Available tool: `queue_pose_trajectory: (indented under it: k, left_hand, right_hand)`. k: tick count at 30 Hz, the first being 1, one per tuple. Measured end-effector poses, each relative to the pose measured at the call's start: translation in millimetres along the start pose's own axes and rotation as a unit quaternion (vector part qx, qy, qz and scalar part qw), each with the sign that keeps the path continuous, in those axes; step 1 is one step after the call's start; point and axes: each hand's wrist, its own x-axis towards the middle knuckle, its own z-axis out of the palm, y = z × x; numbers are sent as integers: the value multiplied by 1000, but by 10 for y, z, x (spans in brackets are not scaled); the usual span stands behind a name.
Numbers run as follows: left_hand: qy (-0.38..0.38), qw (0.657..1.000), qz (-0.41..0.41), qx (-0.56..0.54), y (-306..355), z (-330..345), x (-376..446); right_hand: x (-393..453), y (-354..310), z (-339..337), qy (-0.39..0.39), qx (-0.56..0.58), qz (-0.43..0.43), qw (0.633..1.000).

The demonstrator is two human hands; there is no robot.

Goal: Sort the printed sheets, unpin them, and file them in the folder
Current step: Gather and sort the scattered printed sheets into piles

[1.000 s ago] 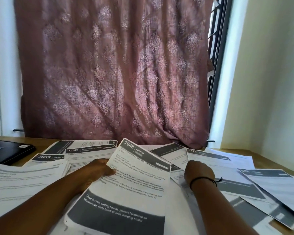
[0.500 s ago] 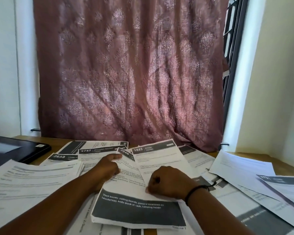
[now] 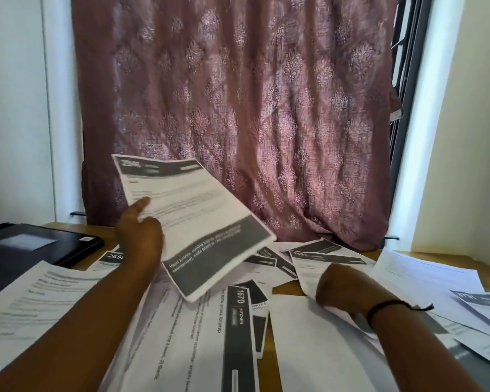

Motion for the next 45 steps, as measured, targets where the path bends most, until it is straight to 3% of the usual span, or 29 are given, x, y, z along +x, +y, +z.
queue_pose_trajectory:
  k: [3, 7, 11, 14, 17, 22, 29, 37, 41, 45]
  left_hand:
    - [30, 995, -43, -82, 0, -85, 116]
    - [43, 993, -82, -80, -27, -188, 226]
    - [-74, 984, -151, 51, -182, -267, 329]
    - [-210, 939, -139, 234, -348, -242, 233]
    - [-311, 877, -76, 359, -417, -154, 103]
    - [-362, 801, -31, 476, -532, -96, 81]
    - [-380, 782, -10, 495, -676, -109, 158]
    - [-405, 763, 0, 504, -739, -131, 192]
    - [-400, 769, -9, 498, -731, -145, 176]
    - [-398, 773, -9, 494, -722, -146, 152]
  right_hand:
    - [-62, -33, 20, -52, 92, 41, 994]
    - [-33, -168, -18, -19, 119, 42, 992]
    - [86, -392, -58, -19, 122, 25, 992]
    - [279, -514, -29, -95, 195, 49, 975]
    - [575, -534, 4, -84, 219, 77, 969]
    - [872, -543, 77, -50, 125, 89, 987]
    - [1086, -388, 315, -11, 90, 59, 994]
    - [1149, -238, 281, 76, 186, 19, 979]
    - [1094, -308, -42, 187, 348, -5, 919]
    - [1067, -377, -363, 325, 342, -2, 882]
